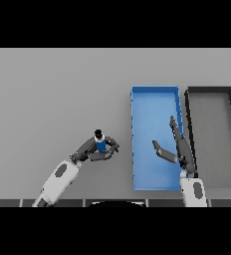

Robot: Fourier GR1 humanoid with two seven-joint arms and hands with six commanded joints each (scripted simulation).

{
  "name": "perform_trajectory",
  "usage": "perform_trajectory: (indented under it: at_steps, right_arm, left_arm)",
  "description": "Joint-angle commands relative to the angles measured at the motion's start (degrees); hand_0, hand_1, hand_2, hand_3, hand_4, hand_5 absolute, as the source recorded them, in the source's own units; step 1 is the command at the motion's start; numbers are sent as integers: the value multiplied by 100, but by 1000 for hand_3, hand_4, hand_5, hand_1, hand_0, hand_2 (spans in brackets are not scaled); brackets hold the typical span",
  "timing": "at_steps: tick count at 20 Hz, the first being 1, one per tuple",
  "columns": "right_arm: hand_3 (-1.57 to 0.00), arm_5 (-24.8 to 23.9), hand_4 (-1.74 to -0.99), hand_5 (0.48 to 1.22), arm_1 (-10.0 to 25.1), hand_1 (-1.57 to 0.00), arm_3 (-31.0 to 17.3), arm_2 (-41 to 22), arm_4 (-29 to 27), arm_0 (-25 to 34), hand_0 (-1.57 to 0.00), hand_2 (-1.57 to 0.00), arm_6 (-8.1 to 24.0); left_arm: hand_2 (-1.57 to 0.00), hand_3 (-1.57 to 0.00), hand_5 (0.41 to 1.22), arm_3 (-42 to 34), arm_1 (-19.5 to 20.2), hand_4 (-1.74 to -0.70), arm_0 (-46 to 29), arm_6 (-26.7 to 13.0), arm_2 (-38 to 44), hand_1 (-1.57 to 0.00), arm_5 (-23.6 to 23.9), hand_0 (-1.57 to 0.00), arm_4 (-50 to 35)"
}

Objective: Pick up the blue pipe and place it into the blue bin.

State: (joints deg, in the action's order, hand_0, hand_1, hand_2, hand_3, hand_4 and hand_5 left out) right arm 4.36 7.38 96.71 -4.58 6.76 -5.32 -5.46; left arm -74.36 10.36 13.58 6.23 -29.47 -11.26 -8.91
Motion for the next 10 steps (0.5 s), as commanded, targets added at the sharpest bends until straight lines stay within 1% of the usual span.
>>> perform_trajectory:
  at_steps: [1,2,3,4,5,7,8,9,10]
  right_arm:
    - [1,22,-1261,609,21,1,-8,34,-49,15,1,1,15]
    - [1,39,-1262,611,5,1,58,29,-90,-47,1,1,-47]
    - [1,49,-1259,614,26,1,55,20,-66,-60,1,1,-83]
    - [1,38,-1260,614,5,1,-6,19,-60,-42,1,1,-5]
    - [1,38,-1258,615,-10,1,19,-17,-30,-35,1,1,-27]
    - [1,41,-1252,619,33,1,-74,27,-28,56,1,1,11]
    - [1,7,-1250,622,-18,1,-30,-22,13,40,1,1,-15]
    - [1,25,-1245,621,25,1,-11,6,-5,32,1,1,-25]
    - [1,16,-1244,623,37,1,-24,17,-1,70,1,1,70]
  left_arm:
    - [-1013,-1003,969,-49,-3,-1481,-26,22,14,-945,70,-849,13]
    - [-1124,-1102,1020,-12,-90,-1532,-22,48,10,-1070,82,-993,22]
    - [-1214,-1162,1060,-27,-98,-1572,-55,168,-34,-1170,108,-1109,52]
    - [-1285,-1215,1092,-60,-52,-1604,-95,363,-114,-1250,163,-1201,164]
    - [-1342,-1265,1118,-97,-40,-1629,-125,478,-186,-1314,237,-1275,255]
    - [-1425,-1340,1155,-155,-74,-1666,-117,463,-231,-1407,324,-1382,306]
    - [-1454,-1365,1168,-172,-110,-1679,-90,482,-245,-1440,359,-1420,331]
    - [-1477,-1386,1179,-273,-84,-1690,-78,580,-210,-1466,344,-1450,278]
    - [-1496,-1403,1187,-453,-91,-1699,-68,610,-224,-1487,338,-1474,228]
